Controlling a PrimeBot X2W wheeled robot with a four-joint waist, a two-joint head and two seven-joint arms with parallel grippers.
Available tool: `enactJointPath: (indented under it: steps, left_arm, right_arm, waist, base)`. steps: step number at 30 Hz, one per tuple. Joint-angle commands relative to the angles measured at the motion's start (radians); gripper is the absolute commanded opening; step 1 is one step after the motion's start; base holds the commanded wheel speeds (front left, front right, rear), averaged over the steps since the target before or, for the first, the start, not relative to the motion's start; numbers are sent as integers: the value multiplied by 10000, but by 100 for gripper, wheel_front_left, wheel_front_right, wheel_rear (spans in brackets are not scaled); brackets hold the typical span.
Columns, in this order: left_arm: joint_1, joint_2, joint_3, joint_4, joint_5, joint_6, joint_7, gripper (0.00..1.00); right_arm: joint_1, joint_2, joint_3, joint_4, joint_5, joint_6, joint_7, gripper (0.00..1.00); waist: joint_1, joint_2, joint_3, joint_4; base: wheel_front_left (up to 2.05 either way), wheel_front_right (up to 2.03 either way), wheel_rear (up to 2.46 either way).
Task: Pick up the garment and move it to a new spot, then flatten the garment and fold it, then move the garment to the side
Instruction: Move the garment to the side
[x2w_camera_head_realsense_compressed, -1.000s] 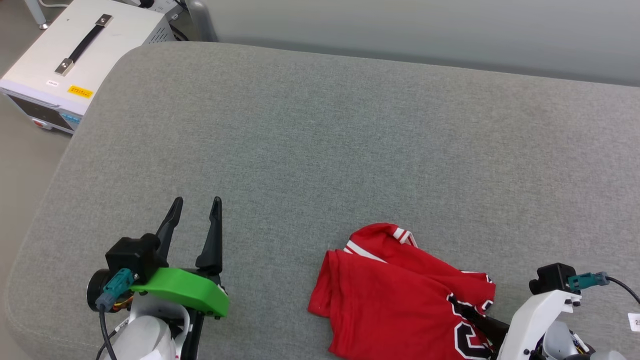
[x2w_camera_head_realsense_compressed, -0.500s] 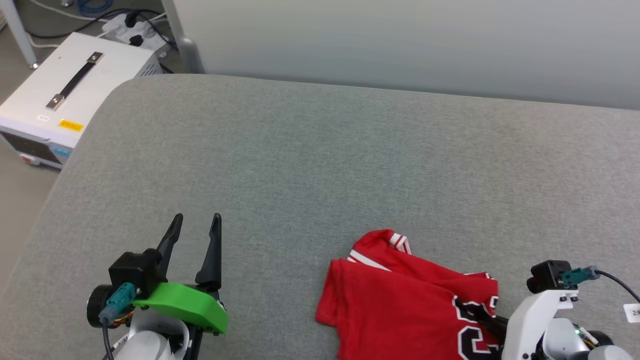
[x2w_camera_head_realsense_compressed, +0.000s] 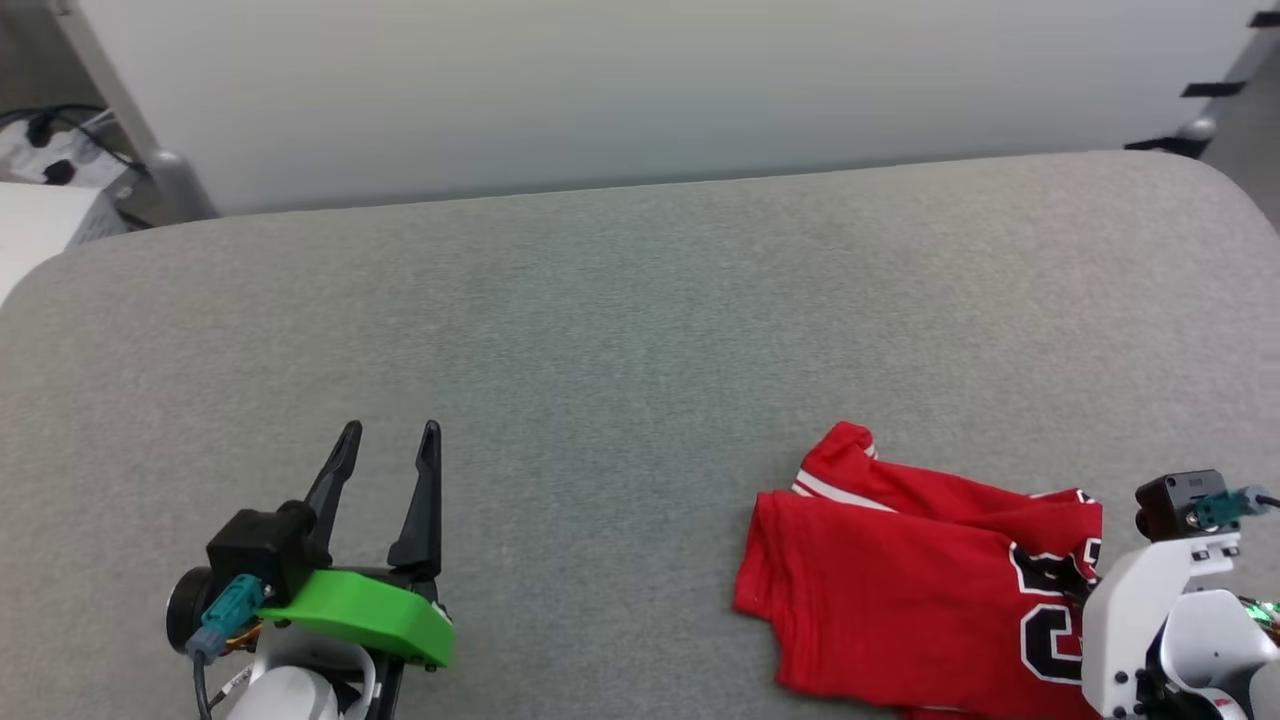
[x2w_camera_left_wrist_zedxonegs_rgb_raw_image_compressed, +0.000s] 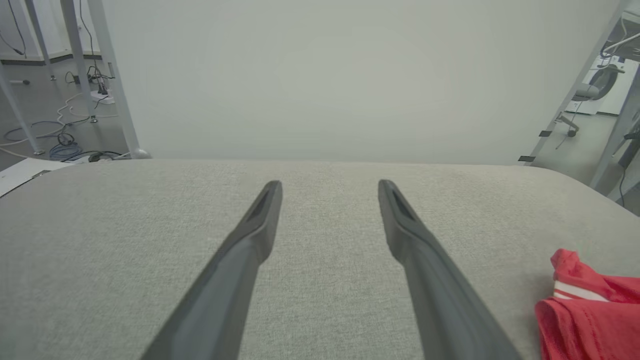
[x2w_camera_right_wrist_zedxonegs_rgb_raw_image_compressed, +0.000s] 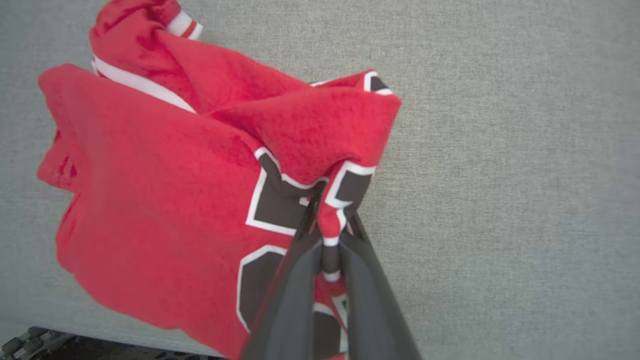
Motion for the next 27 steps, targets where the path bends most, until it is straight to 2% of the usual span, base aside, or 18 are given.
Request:
enactJointPath:
  steps: [1, 4, 9, 10, 18, 27]
  left_arm:
    - [-97, -48, 59, -91, 145, -10, -56, 100]
    - [-243, 21, 137, -385, 273, -92, -56, 100]
    - [-815, 184, 121, -735, 494, -308, -56, 100]
    - [-1288, 252, 43, -977, 589, -470, -19, 100]
    - [-2767, 435, -165, -1530, 893, -889, 180, 100]
    - [-4194, 561, -451, -2229, 1166, -1376, 392, 100]
  right_arm:
    - [-289, -72, 40, -108, -93, -9, 56, 0]
    - [-896, -282, 223, -113, -139, -9, 125, 0]
    - [-2027, -716, 284, 208, -342, -9, -4, 0]
    - [-2633, -1008, 24, 404, -506, -9, -177, 0]
    - [-4338, -1949, -1019, 1322, -1135, -9, -836, 0]
    - [-6150, -2729, -2209, 2744, -2107, -9, -1781, 0]
  waist:
    - [0, -1, 547, -1333]
    - [0, -1, 1106, -2048]
    - [0, -1, 2048, -2662]
    - [0, -1, 2761, -2726]
    - [0, -1, 4619, -2388]
    - [0, -1, 6278, -1539]
  base:
    - [0, 0, 0]
    - [0, 0, 0]
    - [0, 0, 0]
    - [0, 0, 0]
    - [0, 0, 0]
    - [0, 0, 0]
